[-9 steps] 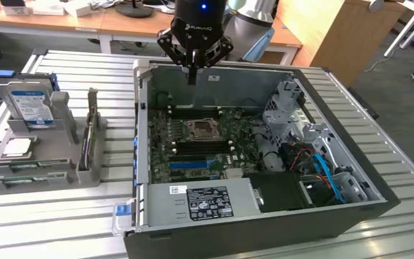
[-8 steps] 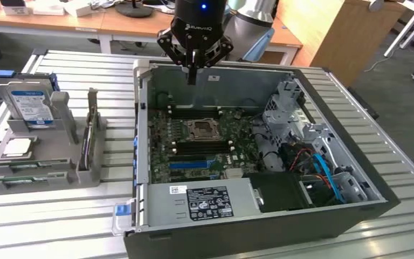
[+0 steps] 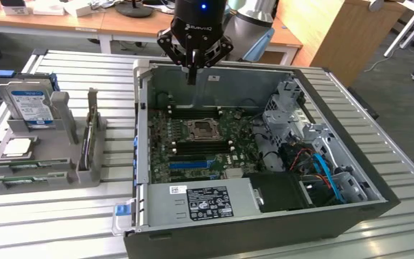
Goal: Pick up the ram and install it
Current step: 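Reach for the ram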
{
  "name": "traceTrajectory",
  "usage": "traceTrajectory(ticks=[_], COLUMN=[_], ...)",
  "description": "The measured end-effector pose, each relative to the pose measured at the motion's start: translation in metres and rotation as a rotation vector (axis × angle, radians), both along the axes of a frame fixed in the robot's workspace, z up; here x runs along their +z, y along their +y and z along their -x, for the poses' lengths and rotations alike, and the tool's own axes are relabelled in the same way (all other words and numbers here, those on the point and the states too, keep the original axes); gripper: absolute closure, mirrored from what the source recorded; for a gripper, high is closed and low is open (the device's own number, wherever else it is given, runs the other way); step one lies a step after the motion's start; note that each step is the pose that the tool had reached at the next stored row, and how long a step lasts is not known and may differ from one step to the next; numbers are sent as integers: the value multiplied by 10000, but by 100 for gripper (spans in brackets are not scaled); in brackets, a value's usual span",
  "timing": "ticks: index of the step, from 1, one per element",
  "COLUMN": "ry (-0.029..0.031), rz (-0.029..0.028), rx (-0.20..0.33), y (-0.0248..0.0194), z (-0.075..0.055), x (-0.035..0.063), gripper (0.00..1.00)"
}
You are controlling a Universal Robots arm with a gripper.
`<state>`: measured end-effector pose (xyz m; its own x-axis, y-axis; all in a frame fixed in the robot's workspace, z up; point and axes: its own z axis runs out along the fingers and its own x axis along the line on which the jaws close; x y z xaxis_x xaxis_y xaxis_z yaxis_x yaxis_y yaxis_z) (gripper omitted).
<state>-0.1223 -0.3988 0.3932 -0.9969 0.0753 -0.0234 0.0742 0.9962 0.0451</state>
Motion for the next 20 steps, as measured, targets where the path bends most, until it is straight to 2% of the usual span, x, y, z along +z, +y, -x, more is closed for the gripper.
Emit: traceTrajectory(ticks=[7,20], ry=[1,1], rz=[1,0], rx=[0,0], y=[1,6], z=[52,247], x=[0,-3], gripper=[89,89])
